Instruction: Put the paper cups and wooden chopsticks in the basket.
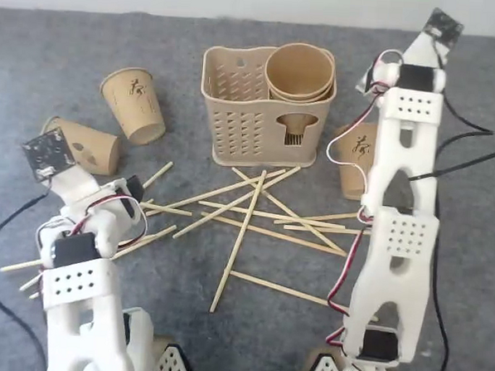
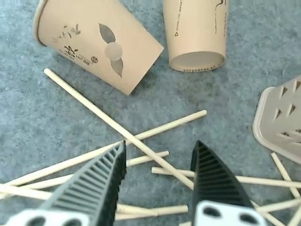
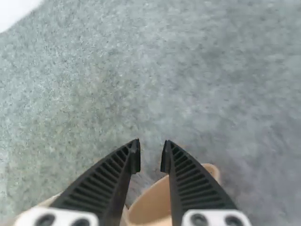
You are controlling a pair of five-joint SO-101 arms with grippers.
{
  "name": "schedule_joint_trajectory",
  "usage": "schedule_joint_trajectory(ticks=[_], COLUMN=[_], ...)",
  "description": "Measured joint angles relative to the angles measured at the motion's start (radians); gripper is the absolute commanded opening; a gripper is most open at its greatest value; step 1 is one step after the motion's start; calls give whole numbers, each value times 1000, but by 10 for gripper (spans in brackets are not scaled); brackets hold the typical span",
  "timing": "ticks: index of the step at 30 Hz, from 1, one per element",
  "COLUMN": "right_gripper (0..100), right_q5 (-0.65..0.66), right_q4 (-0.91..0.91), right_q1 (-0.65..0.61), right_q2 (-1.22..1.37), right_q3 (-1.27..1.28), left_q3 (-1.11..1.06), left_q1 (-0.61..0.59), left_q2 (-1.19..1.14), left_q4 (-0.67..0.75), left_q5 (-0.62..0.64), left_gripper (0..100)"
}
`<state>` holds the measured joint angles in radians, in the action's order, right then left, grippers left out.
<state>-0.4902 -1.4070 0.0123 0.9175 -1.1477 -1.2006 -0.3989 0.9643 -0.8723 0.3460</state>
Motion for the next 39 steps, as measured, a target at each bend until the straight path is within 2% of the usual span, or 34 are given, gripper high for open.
schedule_joint_trajectory(ticks=[5,10,13,17,21,25,34,39], right_gripper=[93,87,24,8,8,8,8,8], right_q5=[2,15,25,97,184,210,310,321], right_q4=[-69,-193,-272,-348,-350,-350,-350,-350], right_q1=[-20,-15,-21,-17,-31,-28,-91,-83], right_q2=[175,226,226,226,222,140,-160,-255], right_q3=[-180,-264,-279,-313,-319,-213,302,443], left_q3=[0,0,0,0,0,0,-23,-23], left_q1=[0,0,0,0,0,0,0,0], left_q2=[0,0,0,0,0,0,0,0], left_q4=[11,11,11,11,11,14,58,58], left_q5=[-32,-37,-37,-37,-37,-37,-37,-37], left_gripper=[210,210,210,210,210,210,210,210])
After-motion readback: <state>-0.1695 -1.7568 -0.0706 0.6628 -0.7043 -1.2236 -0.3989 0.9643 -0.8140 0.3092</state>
